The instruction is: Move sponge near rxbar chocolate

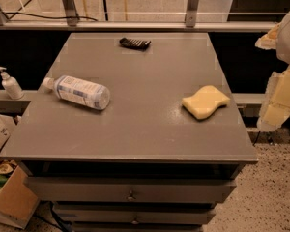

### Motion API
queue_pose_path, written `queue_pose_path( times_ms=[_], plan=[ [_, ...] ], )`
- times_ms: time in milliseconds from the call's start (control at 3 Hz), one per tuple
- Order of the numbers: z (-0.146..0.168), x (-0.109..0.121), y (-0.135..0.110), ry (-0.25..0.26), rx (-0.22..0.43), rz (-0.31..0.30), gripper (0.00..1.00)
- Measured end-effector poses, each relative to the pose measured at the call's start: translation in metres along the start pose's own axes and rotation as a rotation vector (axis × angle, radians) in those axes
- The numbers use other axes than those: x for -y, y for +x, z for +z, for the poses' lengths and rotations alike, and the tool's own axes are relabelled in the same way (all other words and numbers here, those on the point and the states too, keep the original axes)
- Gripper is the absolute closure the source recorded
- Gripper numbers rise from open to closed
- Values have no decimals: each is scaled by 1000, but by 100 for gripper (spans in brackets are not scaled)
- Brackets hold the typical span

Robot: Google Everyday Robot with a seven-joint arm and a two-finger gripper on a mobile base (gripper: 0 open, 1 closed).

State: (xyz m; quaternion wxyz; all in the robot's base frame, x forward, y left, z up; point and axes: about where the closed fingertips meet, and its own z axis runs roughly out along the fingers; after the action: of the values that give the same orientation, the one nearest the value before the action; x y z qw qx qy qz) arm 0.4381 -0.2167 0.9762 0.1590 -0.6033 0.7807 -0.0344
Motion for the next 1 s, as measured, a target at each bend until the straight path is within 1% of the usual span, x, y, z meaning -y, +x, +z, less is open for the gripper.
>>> queue_pose_path(
  times_ms=[333, 667, 1000],
  plan=[
    [0, 0, 0, 0, 0, 0, 0],
    [10, 4, 0, 16, 33, 10, 0],
    [38, 13, 0, 32, 95, 28, 0]
  ],
)
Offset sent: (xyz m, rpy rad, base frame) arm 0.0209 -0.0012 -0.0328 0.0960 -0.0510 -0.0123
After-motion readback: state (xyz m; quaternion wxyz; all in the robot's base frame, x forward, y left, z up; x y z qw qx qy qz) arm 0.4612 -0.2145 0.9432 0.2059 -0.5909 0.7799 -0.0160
